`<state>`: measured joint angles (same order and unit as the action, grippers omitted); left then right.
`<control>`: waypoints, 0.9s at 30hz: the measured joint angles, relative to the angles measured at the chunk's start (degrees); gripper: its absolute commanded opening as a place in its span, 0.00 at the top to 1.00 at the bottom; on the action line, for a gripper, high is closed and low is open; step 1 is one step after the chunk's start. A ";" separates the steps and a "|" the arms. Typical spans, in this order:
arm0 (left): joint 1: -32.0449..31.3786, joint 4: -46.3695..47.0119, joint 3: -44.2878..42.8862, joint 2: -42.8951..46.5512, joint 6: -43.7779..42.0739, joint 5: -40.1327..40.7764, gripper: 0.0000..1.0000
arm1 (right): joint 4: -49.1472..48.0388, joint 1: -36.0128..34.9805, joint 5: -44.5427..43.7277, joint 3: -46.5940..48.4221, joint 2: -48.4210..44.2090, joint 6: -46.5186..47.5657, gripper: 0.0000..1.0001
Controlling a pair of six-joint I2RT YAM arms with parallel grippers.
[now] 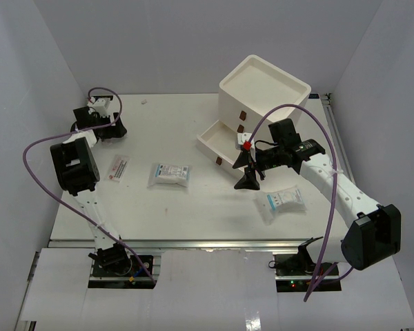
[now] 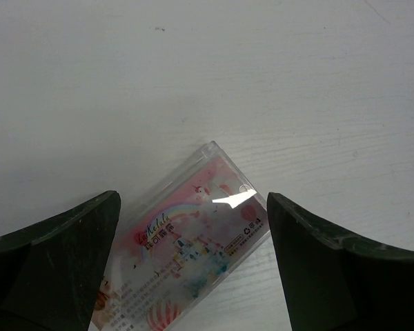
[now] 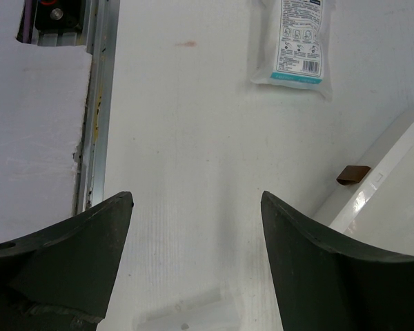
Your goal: Organize the makeup
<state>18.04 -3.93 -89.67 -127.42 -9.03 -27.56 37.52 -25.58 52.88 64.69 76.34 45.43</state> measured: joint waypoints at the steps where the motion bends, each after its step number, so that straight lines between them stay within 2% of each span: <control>1: 0.00 -0.23 0.50 0.35 0.68 0.40 0.02 | 0.00 -0.03 0.00 0.00 0.00 0.00 0.18; 13: -0.24 -1.33 5.94 4.80 6.31 5.98 0.02 | 0.00 -0.13 0.02 0.00 0.00 -0.04 0.18; 21: -2.65 -1.89 8.63 6.95 6.18 9.18 0.02 | 0.00 -0.38 0.02 -0.02 0.00 -0.06 0.18; 27: -4.70 -1.75 8.74 7.00 6.05 14.83 0.05 | -0.03 -0.44 0.02 -0.75 -0.13 -0.17 0.18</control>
<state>13.34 -5.68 -80.93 -120.42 -2.97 -12.73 37.49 -26.02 52.90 63.94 76.21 45.26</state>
